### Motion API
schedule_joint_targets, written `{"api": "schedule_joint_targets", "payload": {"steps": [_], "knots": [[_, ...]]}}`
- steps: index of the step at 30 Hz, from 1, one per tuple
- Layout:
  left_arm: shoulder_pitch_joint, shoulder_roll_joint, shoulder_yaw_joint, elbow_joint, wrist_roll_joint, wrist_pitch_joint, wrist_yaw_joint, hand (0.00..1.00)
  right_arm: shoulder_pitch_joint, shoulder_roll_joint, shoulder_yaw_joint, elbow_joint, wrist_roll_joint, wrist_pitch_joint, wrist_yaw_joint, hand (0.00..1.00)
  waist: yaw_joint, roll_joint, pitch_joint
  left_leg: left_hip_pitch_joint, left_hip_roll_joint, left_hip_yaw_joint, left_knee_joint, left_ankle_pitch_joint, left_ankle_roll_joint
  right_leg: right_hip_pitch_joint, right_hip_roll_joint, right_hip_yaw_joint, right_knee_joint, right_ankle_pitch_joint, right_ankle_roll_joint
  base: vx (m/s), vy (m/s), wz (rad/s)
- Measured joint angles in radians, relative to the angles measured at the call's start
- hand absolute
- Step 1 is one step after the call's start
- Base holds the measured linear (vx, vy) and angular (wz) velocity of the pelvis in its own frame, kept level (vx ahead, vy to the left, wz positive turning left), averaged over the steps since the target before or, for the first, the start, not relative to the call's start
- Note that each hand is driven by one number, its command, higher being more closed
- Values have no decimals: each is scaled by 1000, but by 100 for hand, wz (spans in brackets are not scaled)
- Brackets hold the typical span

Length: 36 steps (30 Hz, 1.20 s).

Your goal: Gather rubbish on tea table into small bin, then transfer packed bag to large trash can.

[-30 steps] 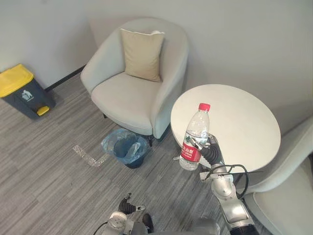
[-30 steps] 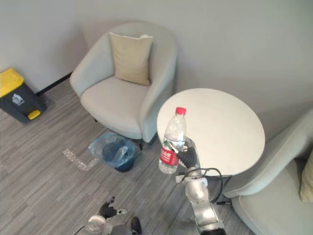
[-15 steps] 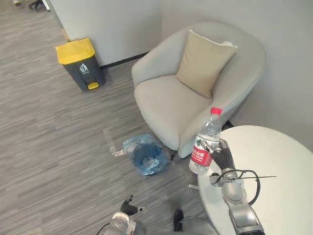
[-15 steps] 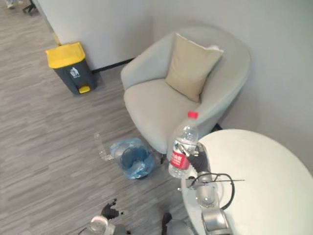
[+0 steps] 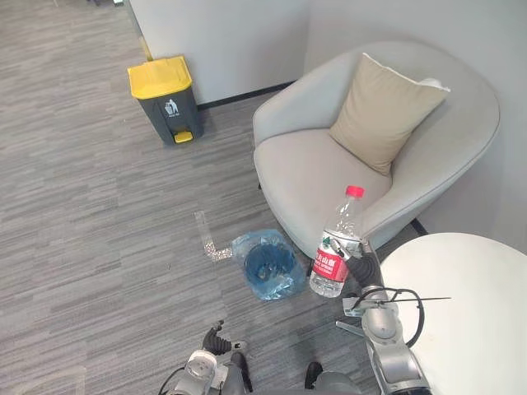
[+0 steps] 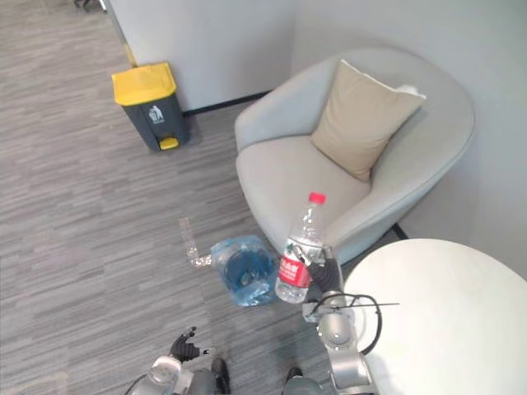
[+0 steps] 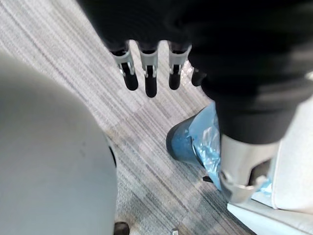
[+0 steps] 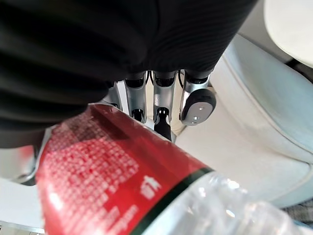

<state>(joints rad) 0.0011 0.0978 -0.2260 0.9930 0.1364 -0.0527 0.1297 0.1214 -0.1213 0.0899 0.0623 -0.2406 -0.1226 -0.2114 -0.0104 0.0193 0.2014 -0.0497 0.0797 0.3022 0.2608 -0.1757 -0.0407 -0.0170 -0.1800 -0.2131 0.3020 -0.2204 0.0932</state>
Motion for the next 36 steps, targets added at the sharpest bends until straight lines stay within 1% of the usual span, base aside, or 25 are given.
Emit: {"api": "schedule_joint_targets", "payload": {"steps": [1,2,3,4,5,6,7,8,9,10,11,12,13,14,18,22,24,25,26,27,28,29,31,33,36], "knots": [[0,1,0,-1,-1,-1,1,0,0,-2,0,3,-3,6,0,100,-2,-2,3,4,-5,3,7,-15,4,-21,-14,13,59,-15,4,-19,58,-26],[0,3,-1,0,-1,-1,3,0,-2,-5,2,7,-7,12,1,100,-3,0,8,9,-12,10,9,-28,2,-58,-24,37,144,-11,1,-20,95,-18],[2,10,-2,2,-1,-1,3,0,3,-5,6,10,-21,16,3,100,-9,-2,11,24,-19,7,8,-36,9,-96,-35,64,242,3,-6,38,122,-4],[2,16,0,2,-3,-1,3,0,4,-5,11,10,-28,17,4,100,-18,-1,17,48,-19,-8,5,-41,14,-134,-28,94,317,20,-35,69,127,16],[2,15,-1,2,-3,-1,3,0,6,-5,19,11,-30,17,6,100,-26,-2,20,55,-14,-20,3,-41,19,-142,-11,119,325,0,-35,122,42,28],[-1,21,1,3,-3,-1,3,0,2,-6,36,21,-33,13,9,100,-33,-3,22,53,0,-39,3,-39,23,-158,31,151,288,-30,-29,83,-7,41],[-6,28,0,10,-3,-1,3,0,-3,-5,41,35,-33,11,13,100,-36,-7,25,50,11,-60,2,-38,20,-170,69,180,235,-32,-32,106,-43,49],[-6,33,3,18,-4,-1,3,0,0,-6,41,41,-34,11,14,100,-38,-11,24,48,14,-72,3,-29,5,-170,92,193,170,-18,-33,138,-76,69],[-6,40,3,19,-3,-5,3,0,6,-5,40,42,-33,12,13,100,-37,-36,16,41,-7,-97,14,-31,-6,-156,94,206,41,72,-43,194,-141,78],[-18,31,10,23,-3,-6,4,0,-6,-18,40,50,-33,12,14,100,-40,-33,20,31,-5,-126,41,-43,-20,-157,89,193,61,85,-45,196,-117,63],[-16,22,13,26,-3,-5,4,0,-8,-35,40,54,-33,14,15,100,-38,-19,17,25,5,-130,40,-46,-24,-156,96,188,56,86,-46,206,-99,30],[-15,18,15,25,-3,-7,4,0,-20,-44,44,54,-33,13,19,100,-26,4,16,14,17,-133,36,-50,-30,-158,107,182,39,86,-47,189,-55,4],[-14,12,26,25,-5,-7,4,0,-31,-50,49,54,-33,13,20,100,-23,15,22,13,23,-138,29,-50,-32,-157,114,176,30,86,-47,163,-62,3],[-13,5,43,26,-6,-6,5,0,-34,-54,49,54,-33,14,22,100,-23,20,21,13,29,-142,24,-52,-36,-153,121,171,21,87,-48,126,-72,10],[-6,5,53,28,-21,-7,23,0,-39,-64,73,53,-32,13,37,100,-23,17,20,10,44,-175,17,-57,-46,-119,132,132,-28,91,-52,89,-30,20],[-7,6,63,17,-31,-9,28,0,-66,-81,110,75,-32,10,38,100,-10,17,24,-32,40,-180,31,-57,-46,-128,126,118,-55,109,-48,19,36,12],[-22,7,84,17,-60,-10,46,0,-119,-98,146,120,-36,9,36,100,-3,10,40,-91,34,-194,83,-57,-46,-165,115,106,-39,111,-49,-52,39,24],[-44,10,91,14,-71,-11,50,0,-162,-117,169,138,-39,9,35,100,3,9,71,-132,31,-204,121,-57,-46,-191,109,98,-16,112,-51,-58,26,26],[-52,11,92,11,-76,-12,55,0,-181,-123,177,148,-43,8,35,100,5,9,84,-148,31,-204,134,-57,-46,-204,107,93,-4,113,-52,-156,40,31],[-76,19,94,0,-95,-20,70,0,-242,-138,201,184,-68,8,33,100,12,9,120,-204,31,-209,171,-57,-46,-253,101,83,30,113,-53,-141,24,22],[-84,21,98,-7,-101,-25,73,0,-269,-142,209,201,-74,8,33,100,16,9,134,-232,30,-214,185,-57,-45,-276,99,79,44,112,-53,-255,28,28],[-103,24,114,-16,-105,-30,85,0,-310,-153,224,229,-75,7,29,100,20,12,162,-272,29,-226,213,-58,-43,-308,96,72,63,112,-53,-199,12,21],[-130,31,134,-28,-138,-30,95,0,-376,-165,242,275,-76,12,15,100,26,14,194,-354,30,-231,262,-66,-31,-384,91,65,113,106,-62,-208,11,16],[-175,40,159,-33,-142,-32,110,0,-431,-176,246,296,-91,16,4,100,35,13,232,-435,32,-232,320,-73,-23,-463,83,66,177,96,-66,-221,0,2],[-235,42,187,-44,-154,-32,125,0,-480,-198,249,303,-113,27,-6,100,44,13,261,-576,36,-234,426,-95,-17,-604,67,69,285,72,-69,-248,13,-2]]}}
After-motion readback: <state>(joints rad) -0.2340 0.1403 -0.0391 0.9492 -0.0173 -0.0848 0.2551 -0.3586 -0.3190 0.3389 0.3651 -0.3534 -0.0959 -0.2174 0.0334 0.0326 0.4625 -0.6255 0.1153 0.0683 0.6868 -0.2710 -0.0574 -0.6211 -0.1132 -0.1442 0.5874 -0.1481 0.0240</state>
